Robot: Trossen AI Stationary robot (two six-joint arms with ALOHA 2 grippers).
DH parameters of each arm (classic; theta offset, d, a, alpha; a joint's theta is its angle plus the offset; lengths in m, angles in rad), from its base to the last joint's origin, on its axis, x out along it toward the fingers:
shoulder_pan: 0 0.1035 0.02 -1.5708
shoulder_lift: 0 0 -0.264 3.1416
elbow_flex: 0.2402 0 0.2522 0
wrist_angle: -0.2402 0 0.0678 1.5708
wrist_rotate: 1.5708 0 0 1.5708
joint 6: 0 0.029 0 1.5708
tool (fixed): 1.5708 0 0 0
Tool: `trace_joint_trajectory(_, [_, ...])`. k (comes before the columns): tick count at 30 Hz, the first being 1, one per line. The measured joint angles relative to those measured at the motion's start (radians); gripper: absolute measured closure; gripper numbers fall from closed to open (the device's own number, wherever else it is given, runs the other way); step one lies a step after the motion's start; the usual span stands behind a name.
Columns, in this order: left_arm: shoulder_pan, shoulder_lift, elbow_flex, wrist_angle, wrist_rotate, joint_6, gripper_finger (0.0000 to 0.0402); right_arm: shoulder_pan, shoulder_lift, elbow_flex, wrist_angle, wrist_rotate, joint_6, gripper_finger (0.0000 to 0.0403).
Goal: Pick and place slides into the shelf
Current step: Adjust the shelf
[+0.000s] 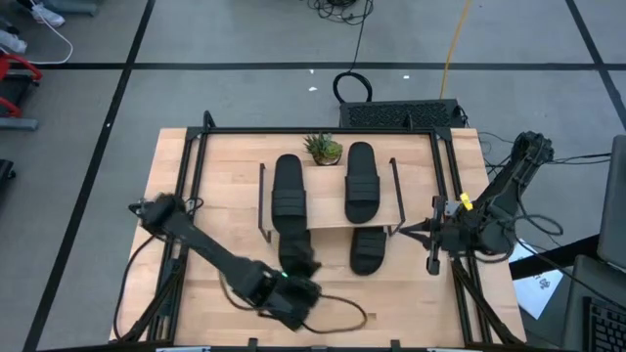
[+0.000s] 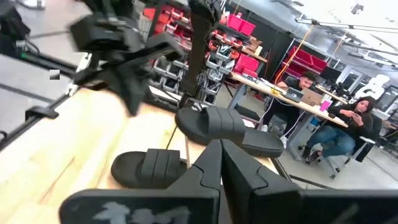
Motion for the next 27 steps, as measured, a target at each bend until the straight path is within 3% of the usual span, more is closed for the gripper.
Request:
trace_joint_trajectory(4, [0.0, -0.217, -0.27, 0.146, -0.065, -0.02, 0.0402, -0.002, -0.113, 0.001, -0.088, 0.022, 0.03, 0.0403])
trace_joint_trajectory(8, [0.02, -0.463, -0.603, 0.489, -0.061, 0.088, 0.0402, -0.003, -0.229, 0.001, -0.161, 0.019, 0.052, 0.0403])
trace_joint_trajectory(13, [0.094, -0.759, -0.911, 0.832, 0.033, 0.207, 0.0402, -0.003, -0.339, 0.001, -0.228, -0.072, 0.082, 0.0403])
trace_joint_trajectory(17, [0.142, -0.981, -1.046, 0.863, 0.096, 0.162, 0.0401, -0.002, -0.385, 0.001, -0.376, -0.111, 0.201, 0.0403])
trace_joint_trajectory(22, [0.155, -1.187, -1.152, 0.762, 0.134, 0.027, 0.0399, -0.003, -0.398, 0.001, -0.583, -0.061, 0.404, 0.0395])
trace_joint_trajectory(27, [0.155, -1.29, -1.236, 0.701, 0.23, -0.091, 0.0375, -0.002, -0.389, 0.001, -0.798, -0.086, 0.648, 0.0335])
